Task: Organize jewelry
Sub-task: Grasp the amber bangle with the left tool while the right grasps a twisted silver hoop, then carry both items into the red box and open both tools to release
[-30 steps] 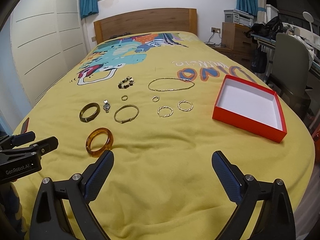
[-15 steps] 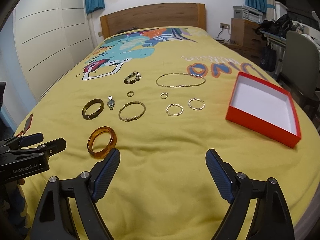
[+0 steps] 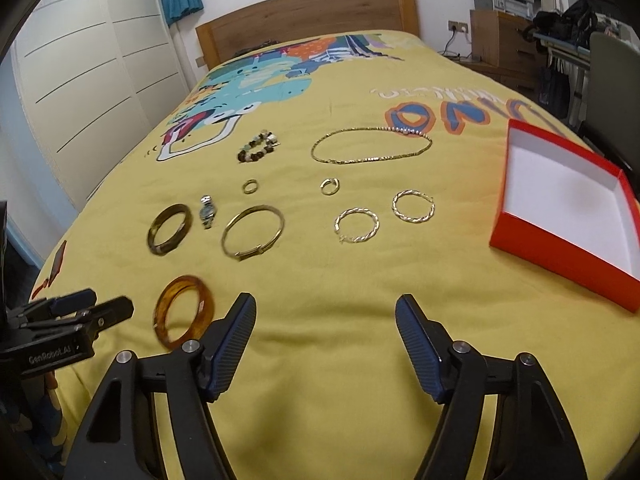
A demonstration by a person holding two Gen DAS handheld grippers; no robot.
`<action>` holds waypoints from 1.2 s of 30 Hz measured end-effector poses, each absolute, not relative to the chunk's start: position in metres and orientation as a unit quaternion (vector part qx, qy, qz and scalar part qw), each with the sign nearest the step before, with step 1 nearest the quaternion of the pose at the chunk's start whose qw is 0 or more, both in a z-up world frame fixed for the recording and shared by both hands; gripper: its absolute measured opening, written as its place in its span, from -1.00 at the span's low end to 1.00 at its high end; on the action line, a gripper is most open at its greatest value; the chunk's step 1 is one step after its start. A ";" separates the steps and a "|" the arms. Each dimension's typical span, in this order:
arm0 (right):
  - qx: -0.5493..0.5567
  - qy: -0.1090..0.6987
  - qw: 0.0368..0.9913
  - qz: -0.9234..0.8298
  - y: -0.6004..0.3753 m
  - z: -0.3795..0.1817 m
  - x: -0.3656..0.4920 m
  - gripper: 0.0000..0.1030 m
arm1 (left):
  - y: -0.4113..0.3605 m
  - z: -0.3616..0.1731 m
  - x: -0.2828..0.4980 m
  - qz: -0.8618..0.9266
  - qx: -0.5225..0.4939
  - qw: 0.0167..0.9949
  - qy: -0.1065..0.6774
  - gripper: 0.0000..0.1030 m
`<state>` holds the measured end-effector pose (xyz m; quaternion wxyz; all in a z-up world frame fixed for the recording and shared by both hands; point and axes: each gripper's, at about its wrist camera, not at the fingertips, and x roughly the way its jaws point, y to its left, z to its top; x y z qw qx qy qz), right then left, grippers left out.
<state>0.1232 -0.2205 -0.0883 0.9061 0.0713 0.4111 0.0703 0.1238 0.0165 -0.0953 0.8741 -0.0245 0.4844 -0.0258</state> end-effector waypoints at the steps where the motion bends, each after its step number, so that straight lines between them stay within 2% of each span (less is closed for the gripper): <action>1: 0.076 0.414 0.904 0.071 -0.222 -0.091 0.129 0.36 | 0.015 -0.099 0.127 -0.029 -0.025 0.872 0.488 0.52; 4: 0.082 0.427 0.898 0.072 -0.228 -0.102 0.151 0.30 | 0.012 -0.111 0.136 -0.033 -0.023 0.865 0.500 0.35; 6: 0.089 0.434 0.894 0.075 -0.230 -0.109 0.164 0.21 | 0.011 -0.119 0.141 -0.040 -0.026 0.858 0.512 0.02; 8: 0.095 0.440 0.890 0.075 -0.232 -0.116 0.177 0.20 | 0.011 -0.130 0.146 -0.046 -0.031 0.848 0.526 -0.17; 13: 0.105 0.445 0.886 0.076 -0.234 -0.127 0.203 0.19 | 0.010 -0.138 0.152 -0.050 -0.031 0.845 0.532 -0.22; 14: 0.105 0.445 0.886 0.077 -0.233 -0.128 0.208 0.18 | 0.009 -0.138 0.153 -0.051 -0.029 0.845 0.532 -0.30; 16: 0.103 0.445 0.886 0.076 -0.233 -0.130 0.216 0.14 | 0.005 -0.139 0.155 -0.053 -0.021 0.845 0.532 -0.49; 17: 0.102 0.445 0.886 0.076 -0.233 -0.131 0.221 0.09 | 0.004 -0.139 0.157 -0.052 -0.018 0.845 0.531 -0.69; 18: 0.100 0.445 0.887 0.074 -0.233 -0.132 0.224 -0.01 | 0.001 -0.139 0.158 -0.054 -0.013 0.845 0.532 -0.79; 20: 0.095 0.448 0.886 0.071 -0.232 -0.133 0.228 -0.23 | -0.002 -0.138 0.159 -0.052 -0.004 0.846 0.530 -0.81; 27: 0.095 0.446 0.886 0.084 -0.233 -0.124 0.216 -0.24 | -0.002 -0.127 0.152 -0.045 -0.002 0.851 0.523 -0.83; 36: 0.113 0.412 0.900 0.087 -0.252 -0.085 0.167 -0.24 | -0.017 -0.091 0.136 -0.046 0.021 0.866 0.497 -0.83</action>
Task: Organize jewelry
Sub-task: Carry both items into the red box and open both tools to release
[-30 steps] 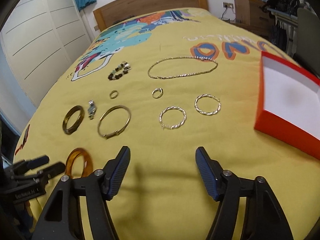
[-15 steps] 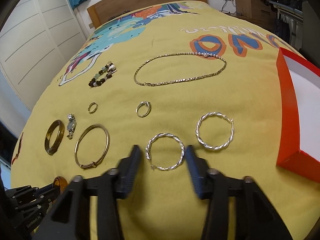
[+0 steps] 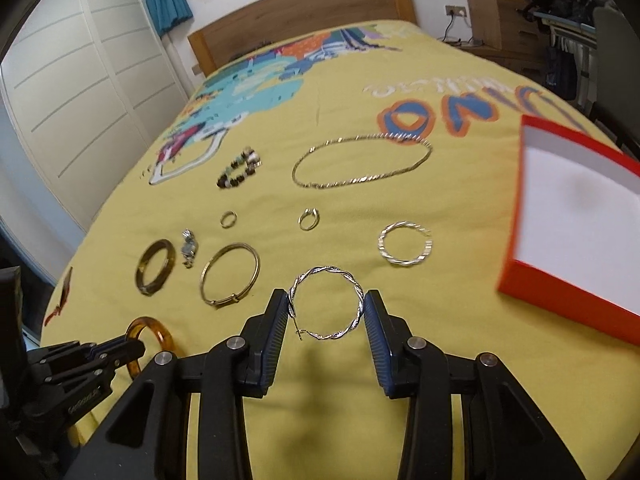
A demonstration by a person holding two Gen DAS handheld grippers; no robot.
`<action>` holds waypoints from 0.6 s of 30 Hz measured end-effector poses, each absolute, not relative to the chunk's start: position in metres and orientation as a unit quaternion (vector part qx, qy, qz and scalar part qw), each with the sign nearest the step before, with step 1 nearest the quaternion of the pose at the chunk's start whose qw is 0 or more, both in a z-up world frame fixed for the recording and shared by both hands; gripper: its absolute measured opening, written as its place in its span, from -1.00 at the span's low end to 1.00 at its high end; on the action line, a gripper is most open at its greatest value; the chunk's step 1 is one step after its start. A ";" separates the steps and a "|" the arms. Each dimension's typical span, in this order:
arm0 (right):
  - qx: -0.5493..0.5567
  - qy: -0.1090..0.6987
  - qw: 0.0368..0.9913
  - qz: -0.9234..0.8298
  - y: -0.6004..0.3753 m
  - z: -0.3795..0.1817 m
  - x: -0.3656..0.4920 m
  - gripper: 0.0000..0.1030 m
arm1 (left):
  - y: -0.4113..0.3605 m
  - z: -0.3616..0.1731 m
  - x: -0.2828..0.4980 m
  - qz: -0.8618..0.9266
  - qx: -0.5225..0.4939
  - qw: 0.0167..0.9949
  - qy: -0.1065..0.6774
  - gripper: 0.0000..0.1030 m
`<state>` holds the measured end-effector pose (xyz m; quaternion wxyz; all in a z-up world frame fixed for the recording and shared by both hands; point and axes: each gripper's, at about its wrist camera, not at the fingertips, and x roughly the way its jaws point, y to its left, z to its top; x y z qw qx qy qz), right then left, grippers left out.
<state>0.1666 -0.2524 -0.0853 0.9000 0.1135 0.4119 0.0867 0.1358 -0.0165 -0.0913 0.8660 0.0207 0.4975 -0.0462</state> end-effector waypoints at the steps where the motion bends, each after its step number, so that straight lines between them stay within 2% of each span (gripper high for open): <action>1: 0.116 0.408 0.902 0.086 -0.257 -0.081 0.161 -0.25 | -0.020 -0.088 0.135 -0.047 0.024 0.867 0.495 -0.83; 9: 0.126 0.378 0.915 0.060 -0.309 -0.052 0.125 -0.24 | -0.069 -0.051 0.132 -0.082 0.048 0.875 0.474 -0.83; 18: 0.107 0.368 0.923 0.006 -0.405 -0.037 0.124 -0.24 | -0.184 -0.019 0.166 -0.172 0.064 0.871 0.457 -0.83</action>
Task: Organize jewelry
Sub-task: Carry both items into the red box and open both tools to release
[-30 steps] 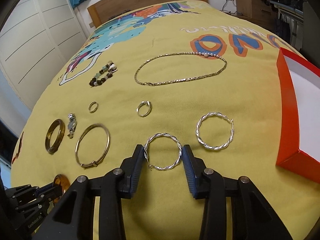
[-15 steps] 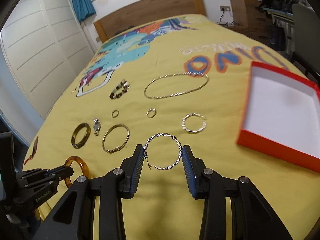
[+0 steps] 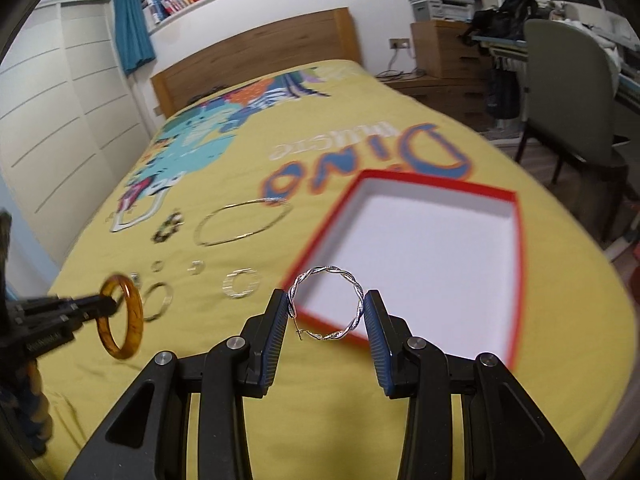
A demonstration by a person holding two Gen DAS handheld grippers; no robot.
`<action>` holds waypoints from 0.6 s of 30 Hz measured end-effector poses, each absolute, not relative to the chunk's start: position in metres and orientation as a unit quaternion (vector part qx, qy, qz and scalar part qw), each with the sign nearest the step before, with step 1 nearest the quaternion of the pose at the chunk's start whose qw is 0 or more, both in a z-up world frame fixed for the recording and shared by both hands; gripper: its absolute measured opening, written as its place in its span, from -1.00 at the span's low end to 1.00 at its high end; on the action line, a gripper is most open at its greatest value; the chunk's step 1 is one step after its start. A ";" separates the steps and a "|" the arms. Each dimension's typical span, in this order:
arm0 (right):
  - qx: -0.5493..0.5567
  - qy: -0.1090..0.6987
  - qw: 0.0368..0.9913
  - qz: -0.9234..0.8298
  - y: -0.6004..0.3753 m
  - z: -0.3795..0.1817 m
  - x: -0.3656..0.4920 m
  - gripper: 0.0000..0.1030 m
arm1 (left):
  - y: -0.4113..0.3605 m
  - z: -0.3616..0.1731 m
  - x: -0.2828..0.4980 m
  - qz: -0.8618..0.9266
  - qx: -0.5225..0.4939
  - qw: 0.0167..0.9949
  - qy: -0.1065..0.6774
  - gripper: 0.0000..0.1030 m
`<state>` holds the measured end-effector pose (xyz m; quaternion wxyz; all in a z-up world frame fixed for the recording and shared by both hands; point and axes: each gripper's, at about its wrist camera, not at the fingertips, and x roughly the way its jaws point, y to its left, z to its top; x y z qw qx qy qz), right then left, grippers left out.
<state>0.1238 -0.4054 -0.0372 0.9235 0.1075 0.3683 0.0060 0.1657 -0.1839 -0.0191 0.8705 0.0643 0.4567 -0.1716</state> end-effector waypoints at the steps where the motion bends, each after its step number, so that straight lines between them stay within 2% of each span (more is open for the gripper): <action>1: 0.104 0.371 0.923 0.002 -0.415 -0.039 0.127 -0.24 | -0.205 -0.017 0.172 -0.186 0.070 0.869 0.453 -0.83; 10: 0.082 0.408 0.909 -0.020 -0.470 -0.071 0.156 -0.24 | -0.319 -0.048 0.219 -0.223 0.112 0.851 0.462 -0.83; 18: 0.035 0.450 0.892 -0.006 -0.475 -0.100 0.172 -0.24 | -0.355 -0.100 0.232 -0.214 0.151 0.830 0.493 -0.83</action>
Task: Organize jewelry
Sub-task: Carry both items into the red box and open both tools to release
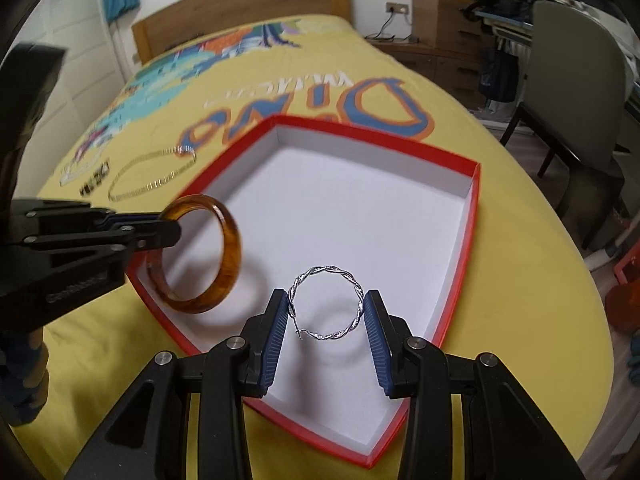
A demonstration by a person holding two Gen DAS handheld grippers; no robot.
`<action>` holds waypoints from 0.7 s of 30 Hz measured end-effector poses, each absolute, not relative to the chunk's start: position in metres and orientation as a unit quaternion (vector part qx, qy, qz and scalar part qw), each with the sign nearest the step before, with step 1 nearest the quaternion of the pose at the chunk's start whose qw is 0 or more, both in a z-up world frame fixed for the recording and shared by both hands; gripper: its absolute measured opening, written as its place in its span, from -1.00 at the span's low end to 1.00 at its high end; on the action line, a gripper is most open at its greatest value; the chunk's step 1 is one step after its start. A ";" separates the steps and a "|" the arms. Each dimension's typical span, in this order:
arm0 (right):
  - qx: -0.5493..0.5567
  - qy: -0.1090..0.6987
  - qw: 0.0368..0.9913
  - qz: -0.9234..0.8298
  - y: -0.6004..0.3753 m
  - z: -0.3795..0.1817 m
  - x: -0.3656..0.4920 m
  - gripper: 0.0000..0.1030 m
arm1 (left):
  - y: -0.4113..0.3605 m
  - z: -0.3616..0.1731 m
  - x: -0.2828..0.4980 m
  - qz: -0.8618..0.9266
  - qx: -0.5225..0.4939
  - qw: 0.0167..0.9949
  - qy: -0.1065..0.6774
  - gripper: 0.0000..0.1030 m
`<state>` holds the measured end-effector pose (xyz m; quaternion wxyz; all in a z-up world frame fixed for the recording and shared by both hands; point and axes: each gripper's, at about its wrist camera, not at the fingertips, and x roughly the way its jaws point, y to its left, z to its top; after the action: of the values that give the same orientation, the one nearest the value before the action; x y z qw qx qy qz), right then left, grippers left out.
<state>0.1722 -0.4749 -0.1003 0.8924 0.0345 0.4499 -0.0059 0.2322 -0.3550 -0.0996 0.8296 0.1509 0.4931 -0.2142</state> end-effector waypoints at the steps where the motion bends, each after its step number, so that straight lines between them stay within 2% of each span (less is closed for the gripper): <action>1: 0.023 0.455 0.890 -0.005 -0.473 -0.103 0.173 -0.24 | -0.356 -0.105 0.233 -0.212 0.156 0.827 0.497 -0.83; 10: -0.028 0.476 0.879 -0.009 -0.463 -0.112 0.171 -0.21 | -0.350 -0.117 0.230 -0.220 0.141 0.824 0.503 -0.79; 12: -0.029 0.473 0.880 -0.019 -0.463 -0.108 0.168 0.00 | -0.347 -0.116 0.229 -0.228 0.136 0.825 0.499 -0.71; 18: -0.015 0.431 0.900 -0.070 -0.466 -0.071 0.137 0.09 | -0.341 -0.104 0.217 -0.230 0.132 0.833 0.486 -0.68; 19: -0.006 0.423 0.903 -0.078 -0.468 -0.064 0.129 0.09 | -0.341 -0.100 0.215 -0.228 0.133 0.836 0.481 -0.63; 21: 0.014 0.406 0.909 -0.095 -0.470 -0.048 0.109 0.12 | -0.336 -0.088 0.207 -0.222 0.125 0.846 0.468 -0.40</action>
<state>0.1087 -0.4700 -0.0479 0.9086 0.0137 0.4065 -0.0948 0.2072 -0.3362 -0.0878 0.8459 0.1254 0.4683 -0.2222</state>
